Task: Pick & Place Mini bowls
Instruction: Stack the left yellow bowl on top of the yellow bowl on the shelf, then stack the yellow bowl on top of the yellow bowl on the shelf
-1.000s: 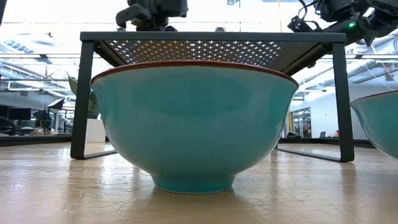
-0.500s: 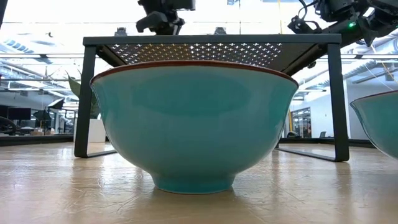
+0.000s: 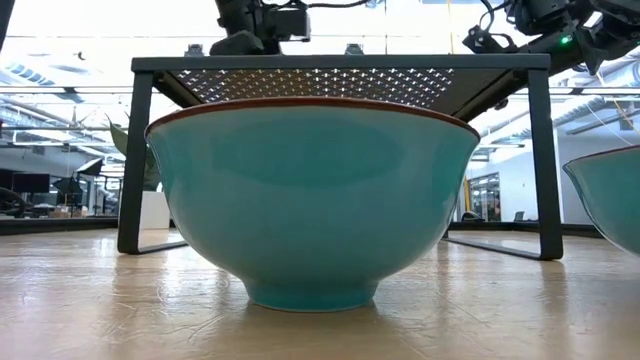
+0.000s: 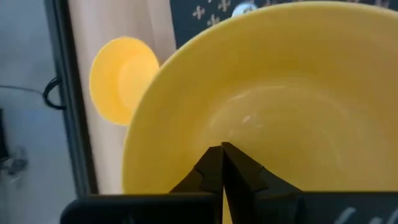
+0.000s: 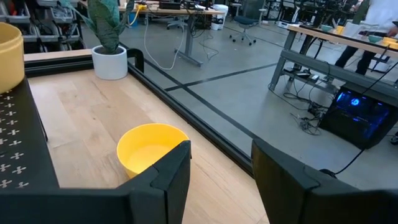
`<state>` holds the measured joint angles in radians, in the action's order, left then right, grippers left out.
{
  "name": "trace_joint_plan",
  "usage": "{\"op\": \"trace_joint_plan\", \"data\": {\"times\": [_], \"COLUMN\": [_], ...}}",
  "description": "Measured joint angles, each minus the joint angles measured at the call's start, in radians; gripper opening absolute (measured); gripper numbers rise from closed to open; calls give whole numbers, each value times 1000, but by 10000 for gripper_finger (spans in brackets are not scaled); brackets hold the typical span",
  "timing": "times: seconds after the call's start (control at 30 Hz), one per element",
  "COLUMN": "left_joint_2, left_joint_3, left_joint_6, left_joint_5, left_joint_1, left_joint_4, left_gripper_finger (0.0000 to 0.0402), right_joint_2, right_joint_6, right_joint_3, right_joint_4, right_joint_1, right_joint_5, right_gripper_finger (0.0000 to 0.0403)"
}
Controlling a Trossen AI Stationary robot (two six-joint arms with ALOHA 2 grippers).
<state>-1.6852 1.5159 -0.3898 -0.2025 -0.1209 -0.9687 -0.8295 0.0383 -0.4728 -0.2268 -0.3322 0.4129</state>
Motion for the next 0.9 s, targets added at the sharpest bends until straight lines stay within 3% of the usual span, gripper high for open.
{"op": "trace_joint_plan", "data": {"times": [0.3, 0.63, 0.7, 0.8, 0.9], "left_joint_2": [23, 123, 164, 249, 371], "left_joint_3": [47, 99, 99, 76, -25], "left_joint_6": [48, 54, 60, 78, 79], "left_joint_5": [-75, -159, -140, -26, 60], "left_joint_1": [11, 3, -13, -54, -106], "left_joint_4": [-53, -71, -54, 8, 112], "left_gripper_finger": [27, 3, 7, 22, 29], "right_joint_2": [0, 0, 0, 0, 0], "right_joint_6": [0, 0, 4, 5, 6], "right_joint_3": [0, 0, 0, 0, 0], "right_joint_4": [0, 1, 5, 8, 12], "right_joint_1": [0, 0, 0, 0, 0], "right_joint_5": [0, 0, 0, 0, 0], "right_gripper_finger": [155, 155, 155, 155, 155]}}
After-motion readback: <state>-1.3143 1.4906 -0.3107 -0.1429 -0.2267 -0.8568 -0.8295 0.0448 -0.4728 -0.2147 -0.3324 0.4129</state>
